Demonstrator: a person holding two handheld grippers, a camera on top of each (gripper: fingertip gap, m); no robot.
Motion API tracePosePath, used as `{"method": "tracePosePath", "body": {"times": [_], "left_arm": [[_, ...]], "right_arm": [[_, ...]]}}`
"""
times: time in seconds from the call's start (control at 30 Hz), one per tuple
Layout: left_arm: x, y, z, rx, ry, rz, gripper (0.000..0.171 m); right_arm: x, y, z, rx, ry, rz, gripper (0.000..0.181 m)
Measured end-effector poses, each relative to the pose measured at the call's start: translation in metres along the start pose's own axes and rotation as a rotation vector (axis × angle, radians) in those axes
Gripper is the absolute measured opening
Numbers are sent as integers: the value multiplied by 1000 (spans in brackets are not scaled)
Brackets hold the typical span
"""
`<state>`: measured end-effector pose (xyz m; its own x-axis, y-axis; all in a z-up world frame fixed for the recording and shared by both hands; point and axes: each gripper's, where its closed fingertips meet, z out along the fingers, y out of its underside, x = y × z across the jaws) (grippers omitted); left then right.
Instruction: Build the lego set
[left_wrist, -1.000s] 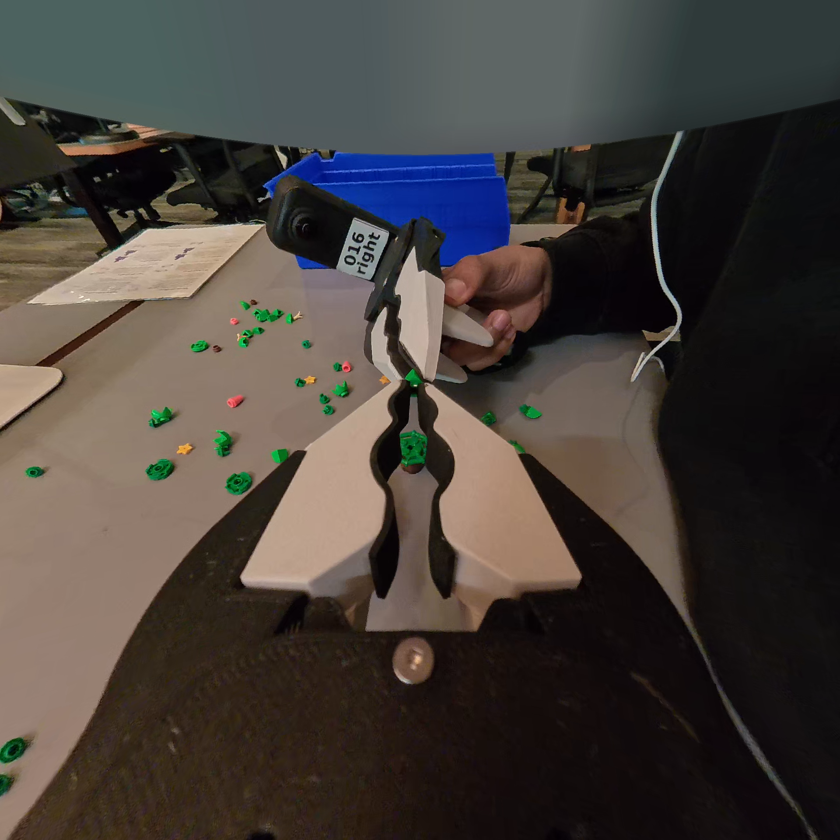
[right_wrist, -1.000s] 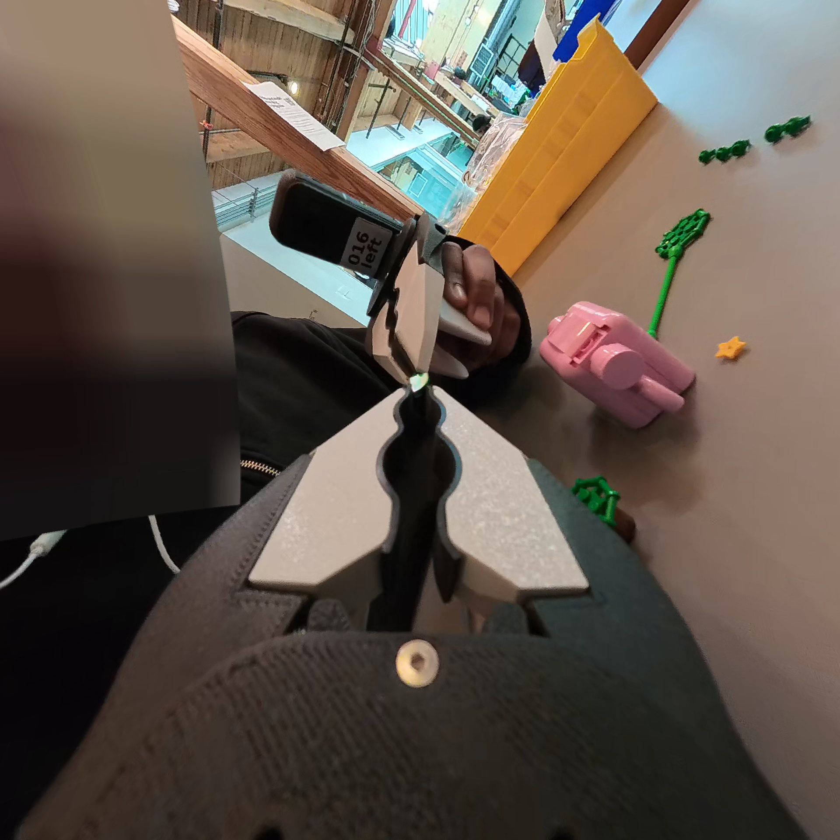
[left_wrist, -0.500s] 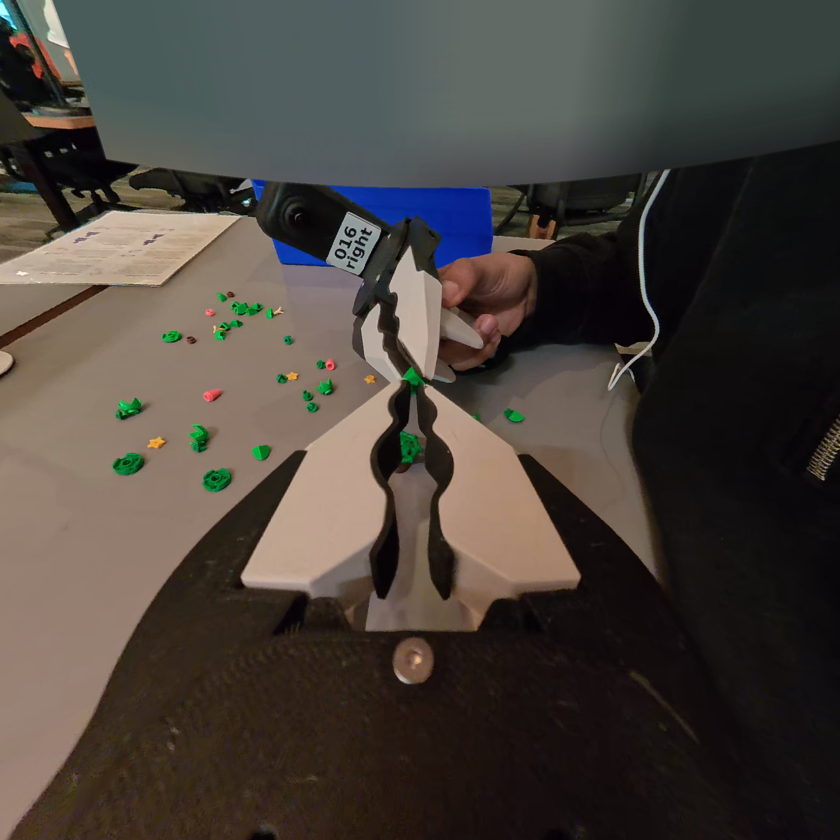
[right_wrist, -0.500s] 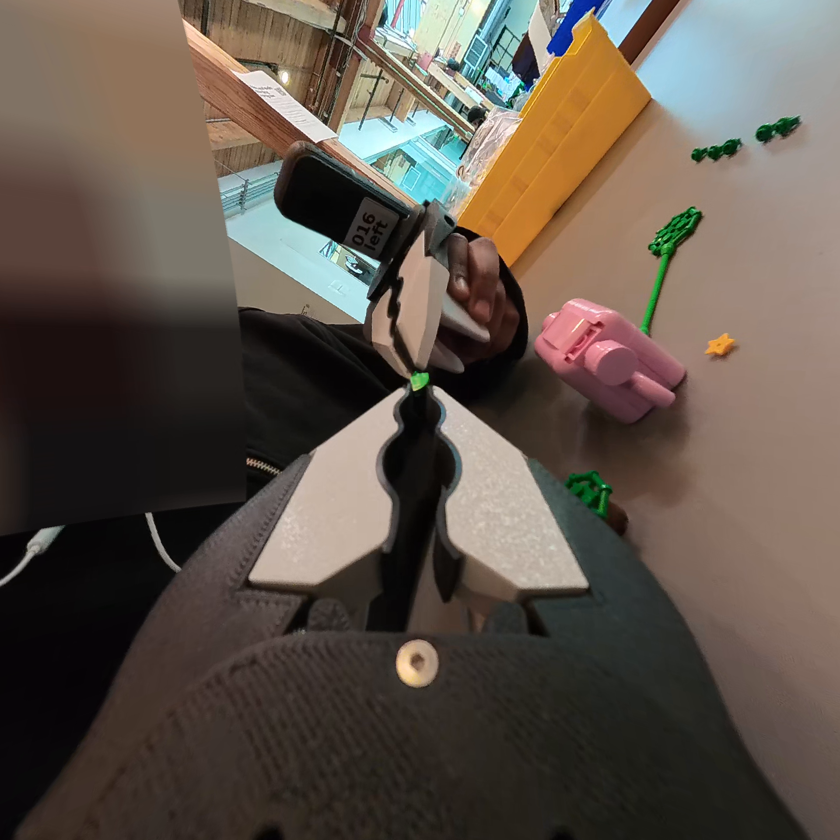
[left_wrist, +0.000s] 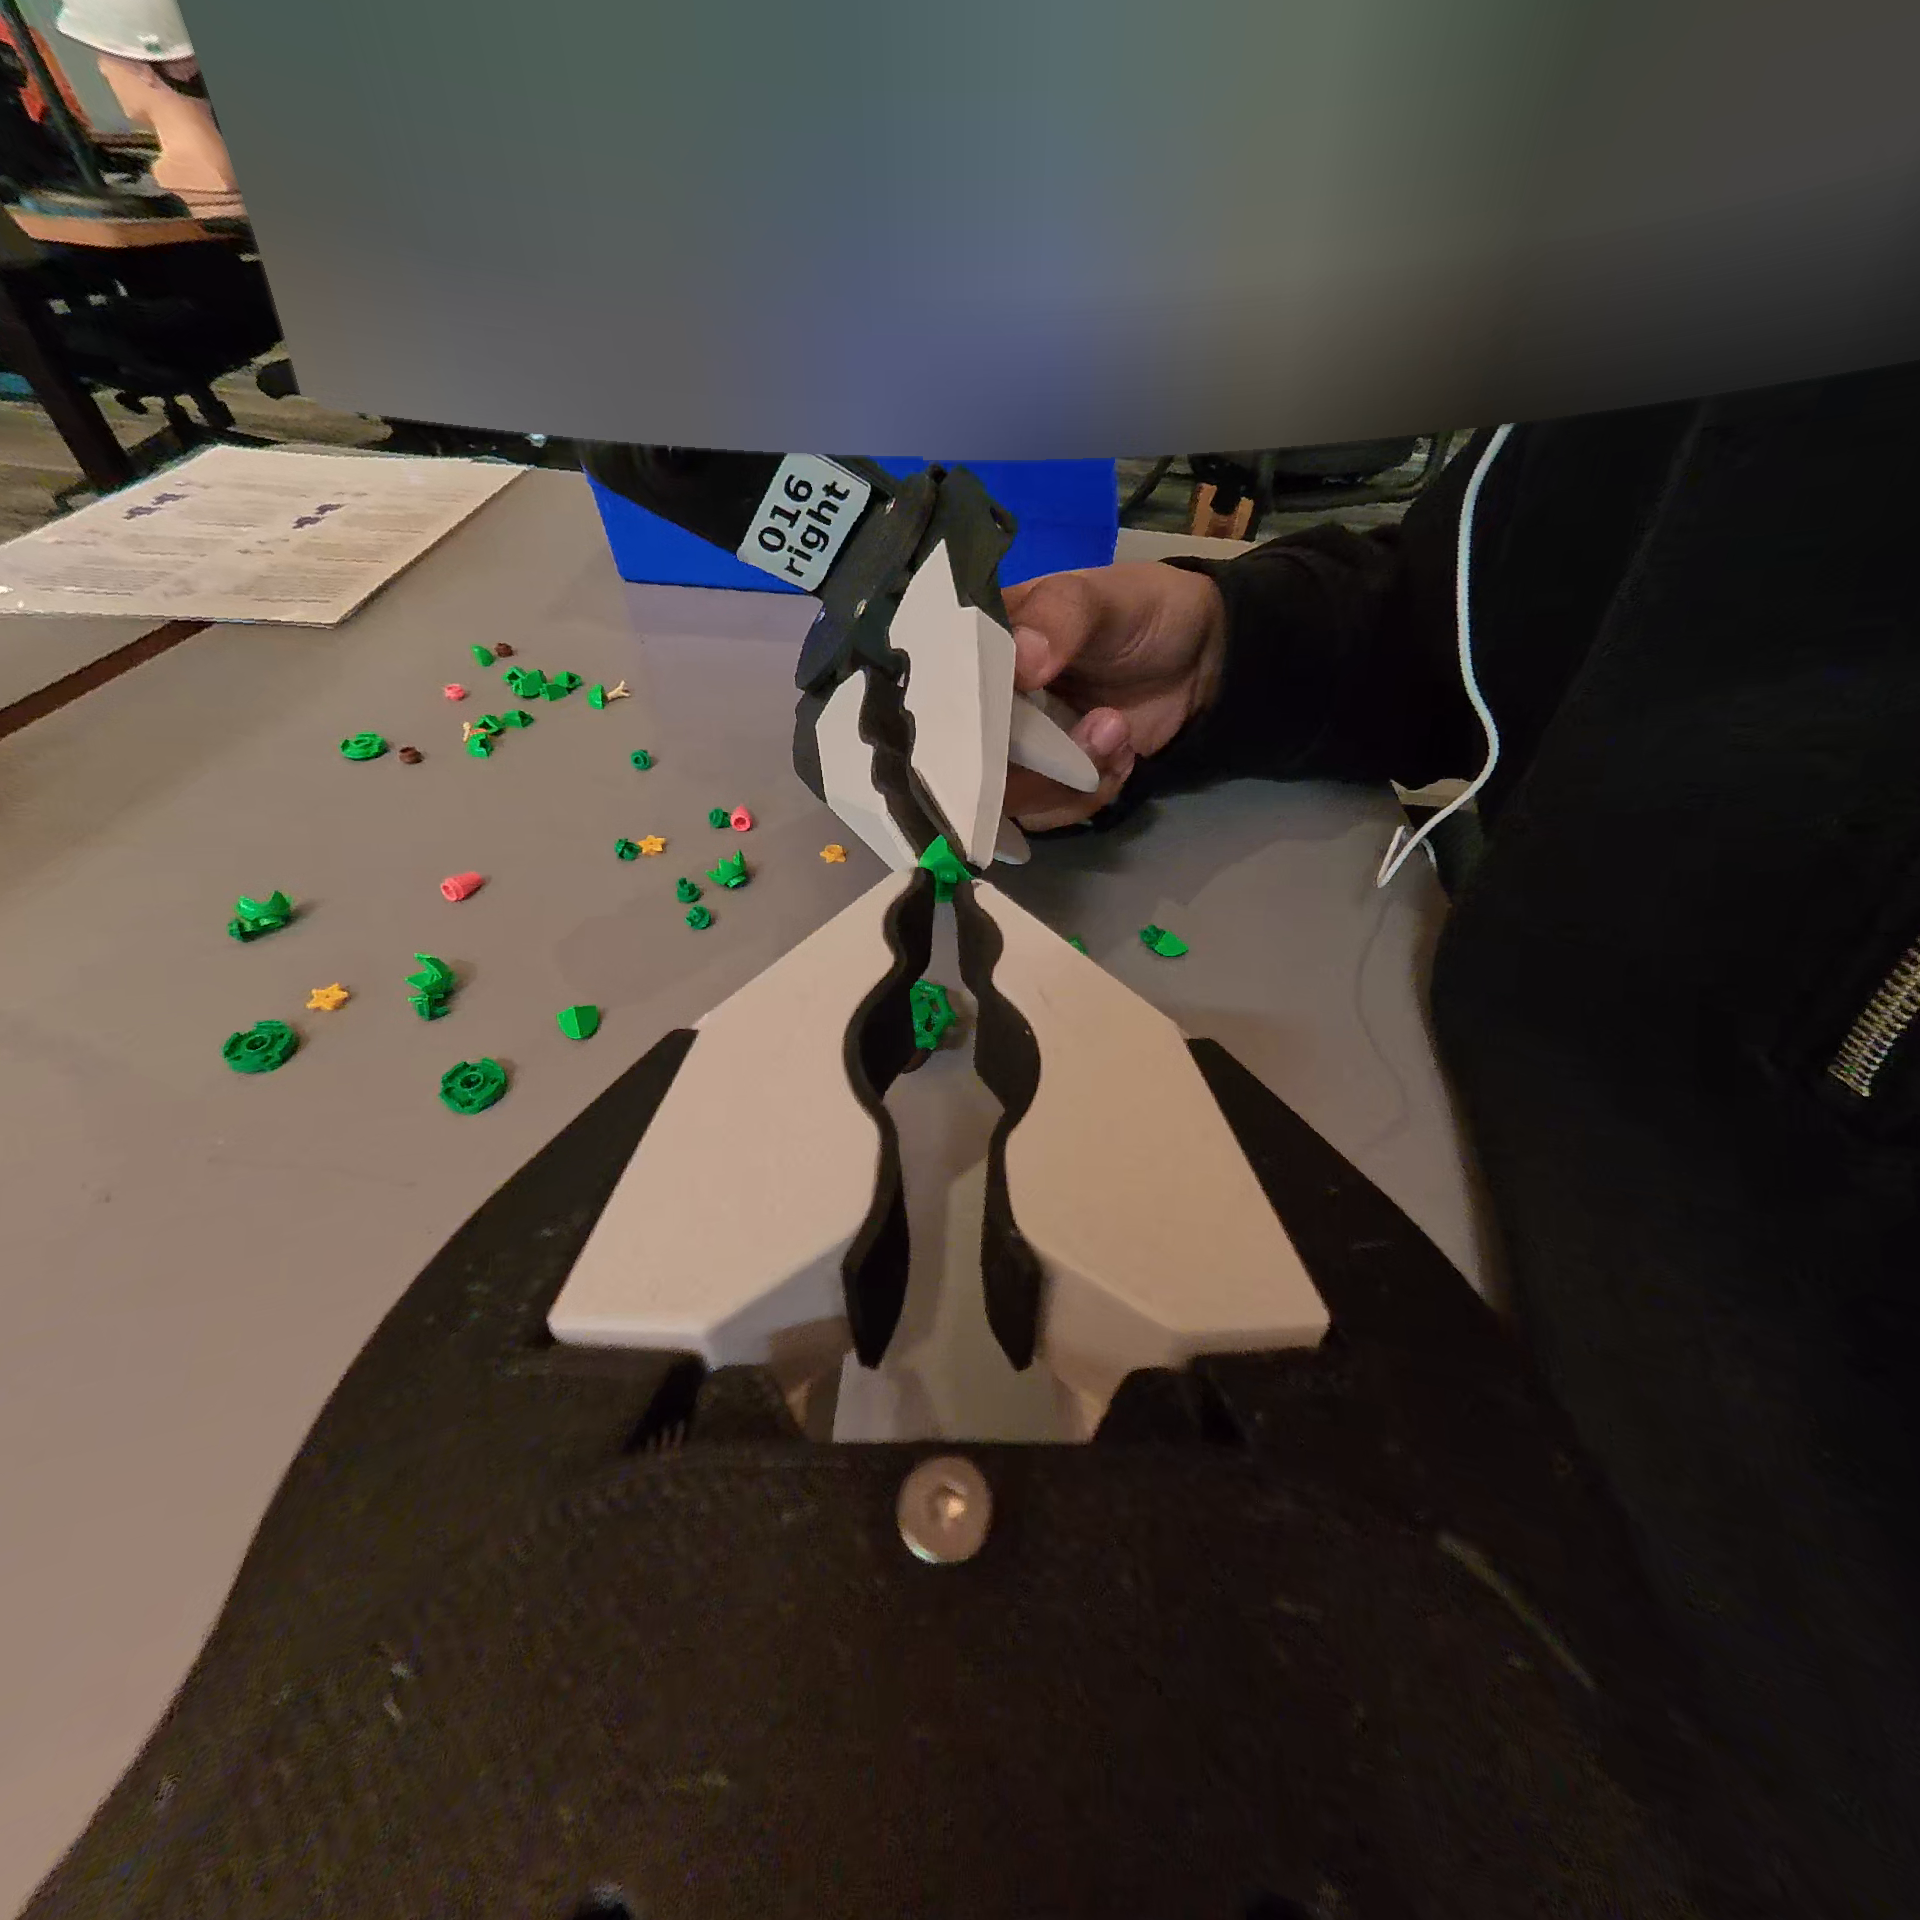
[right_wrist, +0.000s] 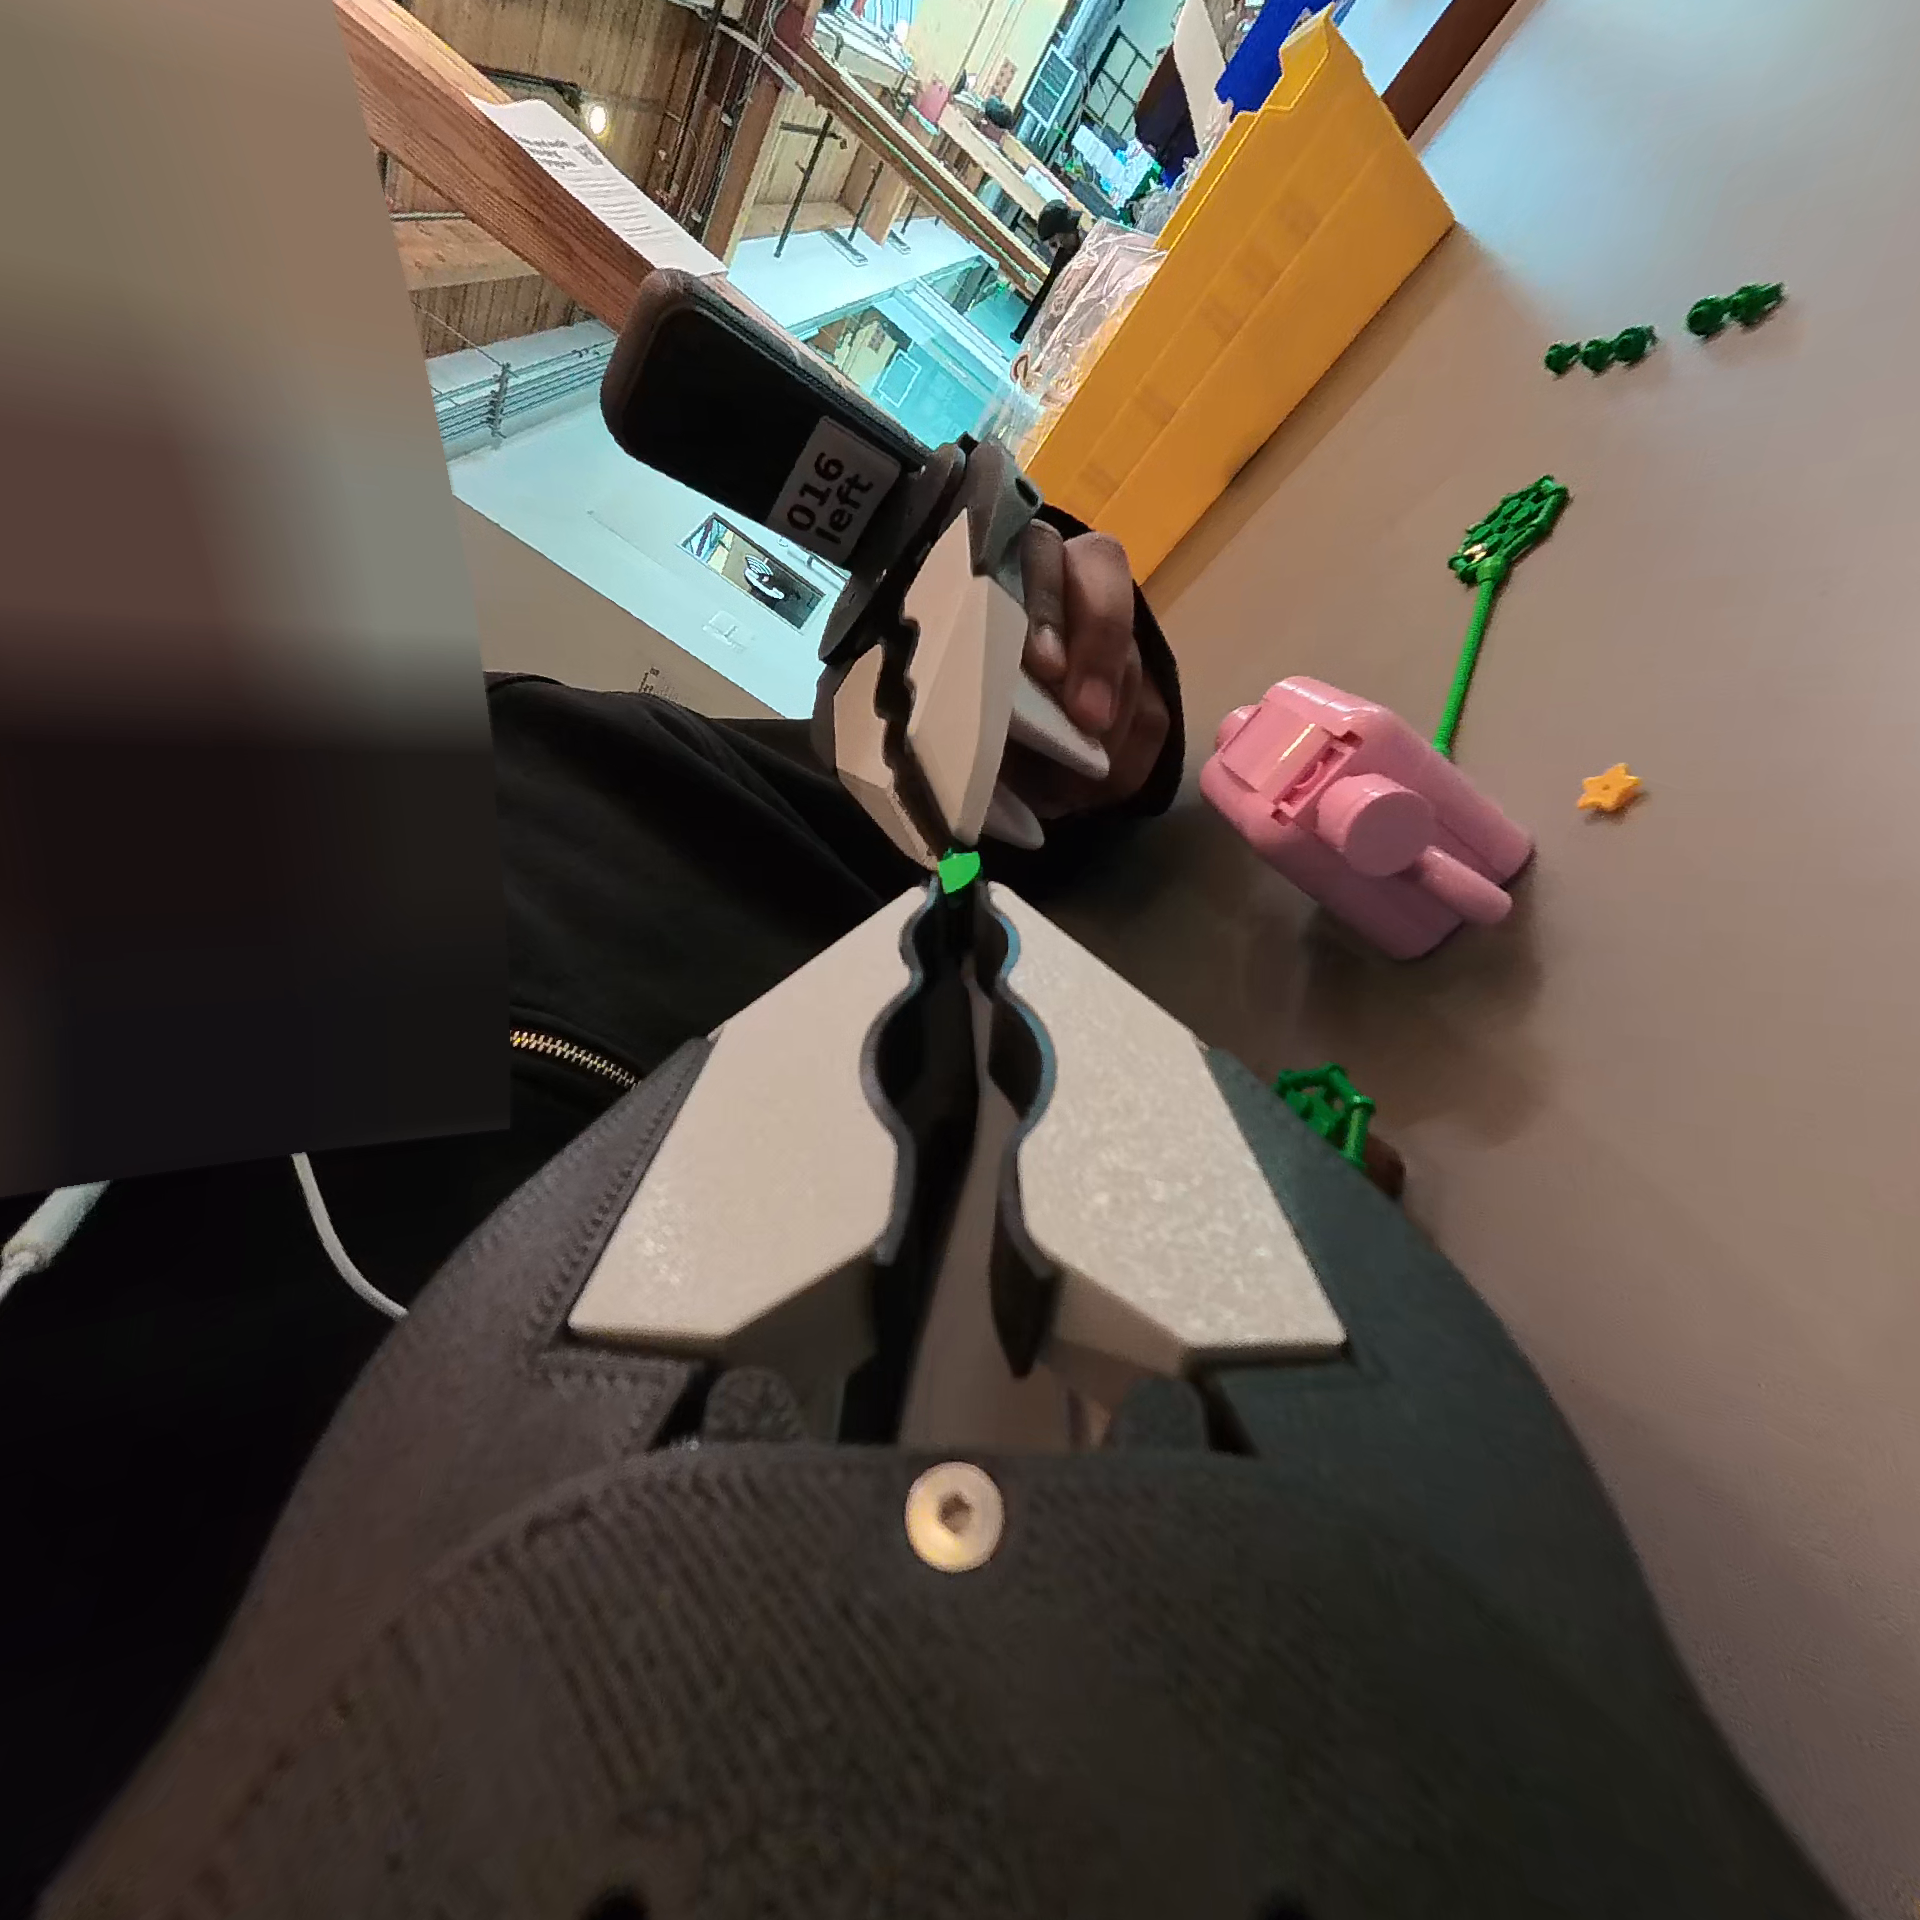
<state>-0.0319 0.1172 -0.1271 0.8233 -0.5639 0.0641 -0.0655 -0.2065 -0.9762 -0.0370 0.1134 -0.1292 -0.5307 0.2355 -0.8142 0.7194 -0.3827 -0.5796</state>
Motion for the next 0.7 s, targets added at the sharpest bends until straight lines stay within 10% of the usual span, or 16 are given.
{"method": "tracePosePath", "body": {"times": [0.7], "left_arm": [[0, 5, 6, -6, -3, -72, 0]], "right_arm": [[3, 3, 0, -9, 14, 36, 3]]}}
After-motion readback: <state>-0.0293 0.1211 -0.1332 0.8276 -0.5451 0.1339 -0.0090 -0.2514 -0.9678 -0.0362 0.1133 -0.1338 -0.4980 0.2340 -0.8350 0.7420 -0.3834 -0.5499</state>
